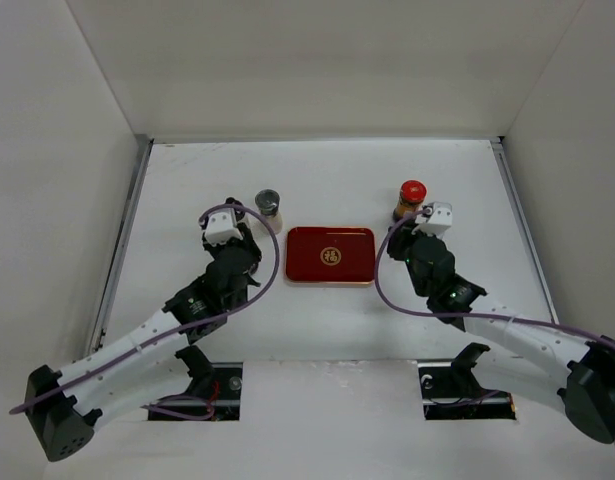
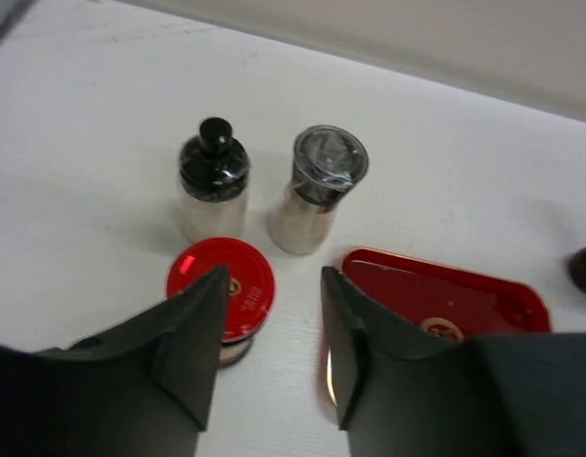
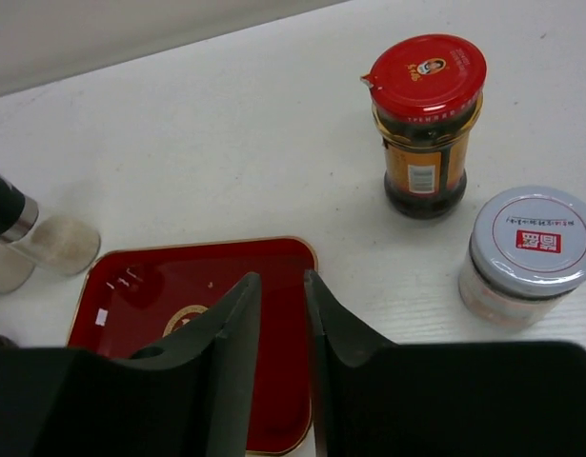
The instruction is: Organize the condiment bottles
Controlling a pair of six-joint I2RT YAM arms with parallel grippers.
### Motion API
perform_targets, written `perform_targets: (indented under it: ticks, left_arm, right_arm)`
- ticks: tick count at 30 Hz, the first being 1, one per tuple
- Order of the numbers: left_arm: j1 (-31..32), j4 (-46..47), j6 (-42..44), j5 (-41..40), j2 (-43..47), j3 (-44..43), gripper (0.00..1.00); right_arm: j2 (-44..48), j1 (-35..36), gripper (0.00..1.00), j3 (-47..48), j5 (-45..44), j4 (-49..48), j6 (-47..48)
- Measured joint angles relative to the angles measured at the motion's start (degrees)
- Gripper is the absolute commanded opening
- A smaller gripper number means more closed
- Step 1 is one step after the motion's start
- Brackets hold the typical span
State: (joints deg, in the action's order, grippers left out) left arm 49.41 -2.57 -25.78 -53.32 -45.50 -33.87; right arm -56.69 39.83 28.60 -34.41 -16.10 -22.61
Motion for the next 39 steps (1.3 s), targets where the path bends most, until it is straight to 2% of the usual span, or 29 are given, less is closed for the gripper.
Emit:
perform_targets:
  ticks: [1,3,4,5,6,9,14,29,32,35,39]
  left_arm:
    - [-0.66,0.02,0.57,0.04,0.13,0.04,0.39]
    - [-1.88,0.04,1.33,0.22,0.00,0.13,0.64]
    - [-2.58,-0.13,1.42,0.42,-0.13,0.17,0.74]
    - [-3.15,-0.22,1.44,0.59,-0.42,0.17,0.86]
    - [-3.72,-0.28,1.46,0.83,-0.92,0.17,0.92]
    - [-5.49,-0.26,1.33,1.70,-3.87,0.17,0.96]
    - [-8.04,-0.22,0.98,4.15,-12.07,0.17,0.95]
    - [-13.00,3.67,-2.21,8.46,-20.28,2.14,0.89]
    - [-14.47,4.48,-2.86,9.77,-21.53,2.80,0.78]
    - [-14.97,5.25,-3.37,10.69,-21.70,3.28,0.59]
    - [-14.49,5.38,-3.19,11.02,-21.31,3.50,0.41]
  right_arm:
    - [0.00,0.00,0.43,0.00,0.20,-0.07,-0.04]
    - [0.00,0.00,0.75,0.00,0.42,-0.11,-0.09]
    - [0.00,-0.02,0.87,-0.02,0.50,-0.33,-0.13]
    - [-0.04,-0.02,0.95,-0.04,0.57,-0.68,0.11]
    - [-0.11,0.00,0.99,-0.07,0.66,-0.98,0.24]
    - [-0.72,0.02,1.00,-0.07,1.05,-1.36,0.52]
    - [-2.75,0.39,1.00,-0.07,1.75,-1.95,0.55]
    - [-3.39,1.11,1.00,-0.07,2.49,-2.40,0.52]
    - [-3.45,1.11,1.00,-0.07,2.54,-2.40,0.52]
    - [-3.45,1.11,1.00,-0.07,2.62,-2.40,0.52]
    - [-3.45,1.11,1.00,-0.07,2.78,-2.40,0.50]
